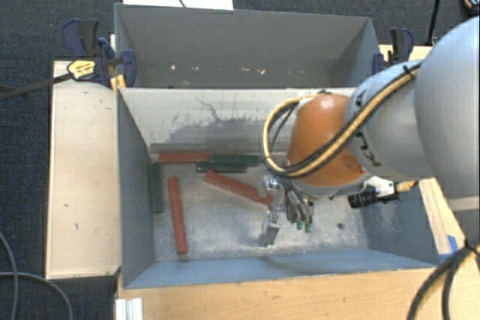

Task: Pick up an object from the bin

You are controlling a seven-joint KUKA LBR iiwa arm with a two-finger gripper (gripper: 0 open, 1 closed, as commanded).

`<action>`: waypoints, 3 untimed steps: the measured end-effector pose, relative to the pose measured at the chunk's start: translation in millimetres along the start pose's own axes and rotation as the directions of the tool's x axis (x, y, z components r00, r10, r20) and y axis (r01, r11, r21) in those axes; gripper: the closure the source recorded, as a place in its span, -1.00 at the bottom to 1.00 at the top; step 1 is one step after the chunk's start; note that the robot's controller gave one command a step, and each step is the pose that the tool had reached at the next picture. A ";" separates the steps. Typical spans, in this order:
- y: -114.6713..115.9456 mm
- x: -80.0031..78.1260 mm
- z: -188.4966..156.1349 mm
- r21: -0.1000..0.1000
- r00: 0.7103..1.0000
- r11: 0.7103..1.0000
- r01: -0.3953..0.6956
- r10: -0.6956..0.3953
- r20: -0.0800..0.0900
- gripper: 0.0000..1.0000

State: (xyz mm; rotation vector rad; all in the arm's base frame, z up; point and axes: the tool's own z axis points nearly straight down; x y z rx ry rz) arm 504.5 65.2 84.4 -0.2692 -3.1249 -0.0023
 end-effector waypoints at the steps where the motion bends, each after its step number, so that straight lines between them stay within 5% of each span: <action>1: 3.3 -59.7 13.8 -0.001 0.994 0.994 -0.107 0.107 0.011 -1.00; 2: 3.2 -58.2 13.5 0.000 0.995 0.995 -0.104 0.104 0.008 1.00; 3: 28.0 -44.4 -123.5 -0.006 0.980 0.980 -0.197 0.197 0.013 1.00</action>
Offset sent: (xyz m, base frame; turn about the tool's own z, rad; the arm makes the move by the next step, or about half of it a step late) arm 0.0573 -0.0069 -0.0144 0.1083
